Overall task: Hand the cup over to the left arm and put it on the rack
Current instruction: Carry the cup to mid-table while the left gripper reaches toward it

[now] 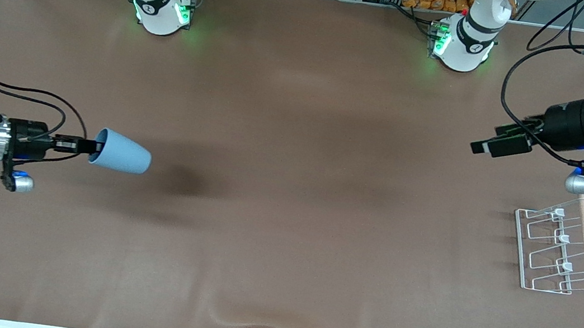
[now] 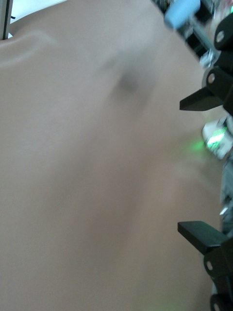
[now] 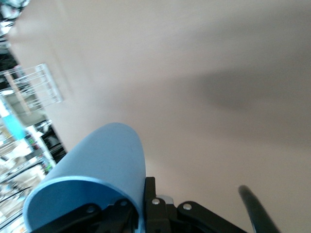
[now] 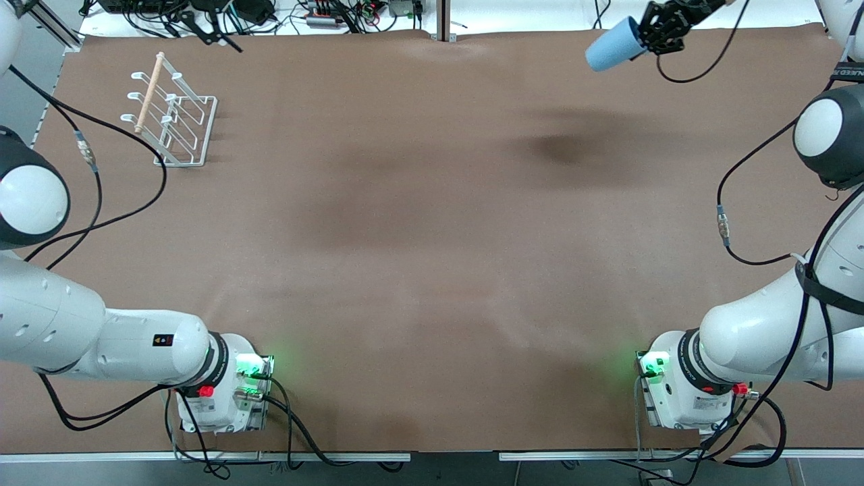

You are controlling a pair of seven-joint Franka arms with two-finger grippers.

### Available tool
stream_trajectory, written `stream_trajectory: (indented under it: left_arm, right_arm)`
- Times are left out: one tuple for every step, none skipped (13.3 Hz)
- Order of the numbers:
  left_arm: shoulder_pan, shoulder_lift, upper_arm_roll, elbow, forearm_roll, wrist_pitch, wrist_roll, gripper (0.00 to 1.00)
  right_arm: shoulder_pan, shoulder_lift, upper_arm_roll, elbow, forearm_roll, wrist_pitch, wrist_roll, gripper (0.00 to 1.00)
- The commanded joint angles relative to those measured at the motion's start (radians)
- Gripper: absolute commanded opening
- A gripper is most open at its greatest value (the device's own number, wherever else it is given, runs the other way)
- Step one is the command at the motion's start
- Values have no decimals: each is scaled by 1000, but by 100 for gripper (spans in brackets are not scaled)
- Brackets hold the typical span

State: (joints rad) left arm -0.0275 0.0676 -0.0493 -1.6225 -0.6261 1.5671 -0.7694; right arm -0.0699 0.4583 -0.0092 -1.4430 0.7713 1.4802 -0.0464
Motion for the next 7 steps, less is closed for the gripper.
stream_trajectory:
  left_arm:
    - [-6, 37, 0, 32, -136, -22, -239, 100]
    - [-8, 49, 0, 33, -192, -22, -320, 100]
    - [-23, 54, 0, 33, -225, -22, -365, 100]
    - [-43, 55, 2, 33, -227, -22, -395, 100]
    - [-75, 61, 2, 33, -228, -15, -431, 100]
    - [-103, 76, 3, 41, -225, -9, -494, 100]
    - [-114, 108, 3, 79, -222, -3, -549, 100]
  right_arm:
    - [108, 3, -6, 3, 60, 24, 6, 0]
    - [146, 5, -5, -2, 68, 66, 6, 0]
    - [189, 6, -5, -5, 77, 118, 6, 0]
    - [212, 6, -5, -5, 95, 142, 6, 0]
    - [243, 3, -6, -5, 133, 156, 6, 0]
    - [263, 3, -6, -5, 146, 193, 6, 0]
    - [286, 3, -5, -5, 149, 228, 8, 0]
